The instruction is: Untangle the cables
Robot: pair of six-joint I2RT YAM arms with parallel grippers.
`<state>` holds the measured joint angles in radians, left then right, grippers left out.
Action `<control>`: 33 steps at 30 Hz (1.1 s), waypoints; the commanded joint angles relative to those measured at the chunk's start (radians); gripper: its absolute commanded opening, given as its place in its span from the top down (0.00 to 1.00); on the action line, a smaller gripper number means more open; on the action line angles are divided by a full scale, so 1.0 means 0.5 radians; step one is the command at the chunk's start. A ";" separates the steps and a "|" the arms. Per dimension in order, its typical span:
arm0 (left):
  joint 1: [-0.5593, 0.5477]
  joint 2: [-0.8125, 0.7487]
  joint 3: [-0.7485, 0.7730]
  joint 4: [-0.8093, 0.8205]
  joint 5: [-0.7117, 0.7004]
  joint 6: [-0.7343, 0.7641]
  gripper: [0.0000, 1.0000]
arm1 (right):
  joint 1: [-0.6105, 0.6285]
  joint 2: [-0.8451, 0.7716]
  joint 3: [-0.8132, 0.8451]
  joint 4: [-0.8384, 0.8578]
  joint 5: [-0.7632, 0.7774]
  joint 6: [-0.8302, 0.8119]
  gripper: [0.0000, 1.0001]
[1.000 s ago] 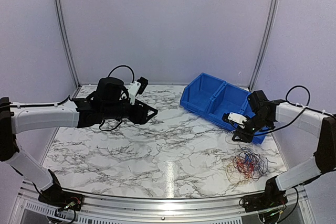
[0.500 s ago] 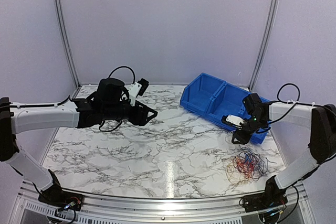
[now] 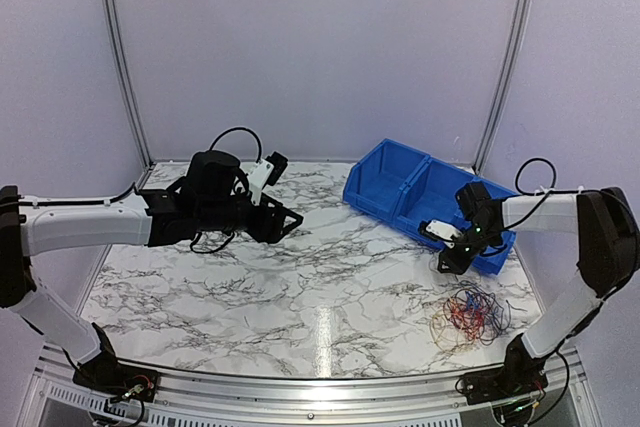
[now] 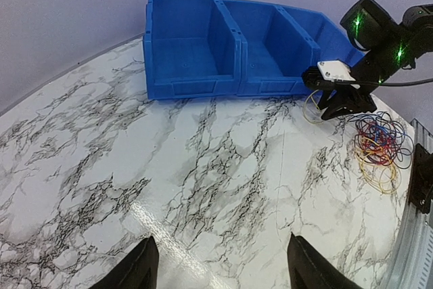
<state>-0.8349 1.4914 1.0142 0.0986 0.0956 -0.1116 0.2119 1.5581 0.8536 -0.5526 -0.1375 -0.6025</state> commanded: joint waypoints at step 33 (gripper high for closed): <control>-0.423 0.027 0.049 0.465 0.002 -0.119 0.31 | 0.255 -0.902 0.881 -0.722 -0.961 -0.145 1.00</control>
<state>-0.9337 1.5013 0.9997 0.1692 0.1478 -0.1158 0.2981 1.1252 1.2400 -0.8661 -0.5465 -0.6556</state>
